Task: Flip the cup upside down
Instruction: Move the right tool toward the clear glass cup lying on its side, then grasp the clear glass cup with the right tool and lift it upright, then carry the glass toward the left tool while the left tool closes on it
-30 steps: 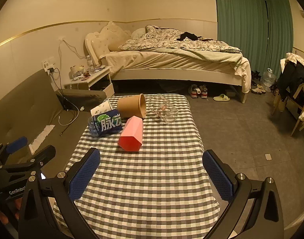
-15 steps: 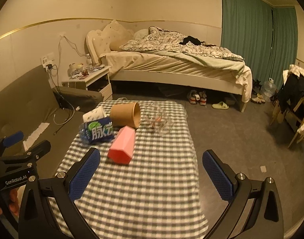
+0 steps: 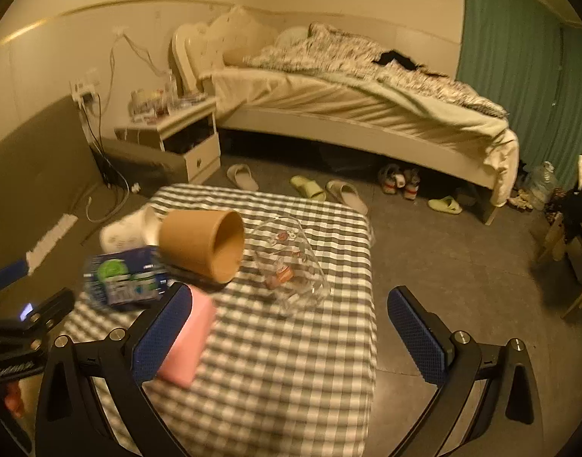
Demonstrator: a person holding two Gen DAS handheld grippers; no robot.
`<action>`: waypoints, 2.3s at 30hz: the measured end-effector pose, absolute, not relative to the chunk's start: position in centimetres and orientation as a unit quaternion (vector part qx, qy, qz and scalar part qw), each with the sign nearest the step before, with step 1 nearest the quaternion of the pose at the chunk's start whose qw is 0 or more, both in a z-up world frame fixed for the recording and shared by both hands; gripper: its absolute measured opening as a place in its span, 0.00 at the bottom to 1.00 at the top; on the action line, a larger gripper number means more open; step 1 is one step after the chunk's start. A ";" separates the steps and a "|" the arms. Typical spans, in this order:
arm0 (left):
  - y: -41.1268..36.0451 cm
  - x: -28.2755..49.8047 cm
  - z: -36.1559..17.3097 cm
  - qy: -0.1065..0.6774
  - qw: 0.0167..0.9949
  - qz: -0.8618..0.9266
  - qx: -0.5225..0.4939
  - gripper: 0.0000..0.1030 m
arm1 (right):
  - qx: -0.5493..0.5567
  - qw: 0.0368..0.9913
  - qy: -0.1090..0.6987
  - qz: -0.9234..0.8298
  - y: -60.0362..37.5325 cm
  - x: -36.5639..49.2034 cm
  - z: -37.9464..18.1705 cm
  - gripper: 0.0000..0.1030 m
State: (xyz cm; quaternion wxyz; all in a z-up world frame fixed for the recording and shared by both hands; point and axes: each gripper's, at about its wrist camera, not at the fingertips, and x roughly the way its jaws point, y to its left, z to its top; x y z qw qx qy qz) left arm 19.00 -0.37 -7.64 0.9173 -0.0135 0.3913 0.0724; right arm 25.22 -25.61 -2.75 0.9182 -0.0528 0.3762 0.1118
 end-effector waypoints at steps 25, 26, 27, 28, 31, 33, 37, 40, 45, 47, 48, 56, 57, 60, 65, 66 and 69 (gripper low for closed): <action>-0.2 17.5 -7.0 0.393 0.917 0.065 -0.010 1.00 | -0.080 0.878 0.459 0.106 -24.9 28.9 -9.1 0.63; -0.1 16.9 -6.4 0.388 0.920 0.064 -0.011 1.00 | -0.077 0.882 0.454 0.104 -25.0 27.6 -8.0 0.63; 0.1 15.9 -5.7 0.382 0.922 0.063 -0.013 1.00 | -0.075 0.885 0.448 0.100 -25.0 26.1 -7.0 0.63; 0.3 15.1 -5.1 0.378 0.923 0.063 -0.013 1.00 | -0.074 0.888 0.443 0.095 -24.8 24.4 -5.8 0.62; 0.6 12.9 -4.0 0.373 0.926 0.060 -0.009 1.00 | -0.069 0.894 0.433 0.089 -23.6 19.4 -3.3 0.61; 1.1 11.0 -3.6 0.368 0.928 0.060 -0.007 1.00 | -0.055 0.894 0.435 0.091 -22.7 16.5 -2.6 0.61; 2.4 8.1 -3.5 0.363 0.930 0.062 -0.006 1.00 | -0.038 0.890 0.444 0.096 -19.7 10.6 -3.1 0.60; 3.6 6.2 -4.2 0.367 0.928 0.065 -0.012 1.00 | -0.025 0.882 0.462 0.095 -18.0 7.9 -5.1 0.60; 4.8 3.9 -6.0 0.377 0.924 0.066 -0.014 1.00 | -0.004 0.865 0.496 0.081 -16.1 5.3 -9.6 0.60; 4.8 3.4 -6.7 0.382 0.922 0.065 -0.010 1.00 | -0.017 0.863 0.500 0.074 -15.5 4.7 -10.9 0.60; 4.8 3.1 -7.0 0.384 0.921 0.063 -0.008 1.00 | -0.018 0.860 0.504 0.074 -15.3 4.5 -11.4 0.60; 3.9 2.9 -8.7 0.403 0.914 0.050 -0.001 1.00 | -0.017 0.854 0.513 0.083 -15.1 3.6 -12.9 0.60; 3.8 2.9 -8.7 0.402 0.914 0.050 -0.001 1.00 | -0.013 0.854 0.513 0.084 -15.0 3.6 -13.0 0.61; 3.3 3.1 -8.5 0.400 0.915 0.050 -0.001 1.00 | 0.002 0.851 0.517 0.089 -15.6 3.6 -12.9 0.73; 2.9 3.5 -7.5 0.389 0.919 0.065 0.002 1.00 | 0.019 0.869 0.487 0.089 -17.5 2.8 -10.6 0.82; 2.9 3.6 -7.3 0.387 0.919 0.067 -0.003 1.00 | 0.023 0.874 0.478 0.090 -17.9 2.7 -9.8 0.83; 2.4 3.7 -6.8 0.384 0.921 0.068 -0.020 1.00 | 0.031 0.890 0.446 0.090 -19.4 2.1 -7.5 0.86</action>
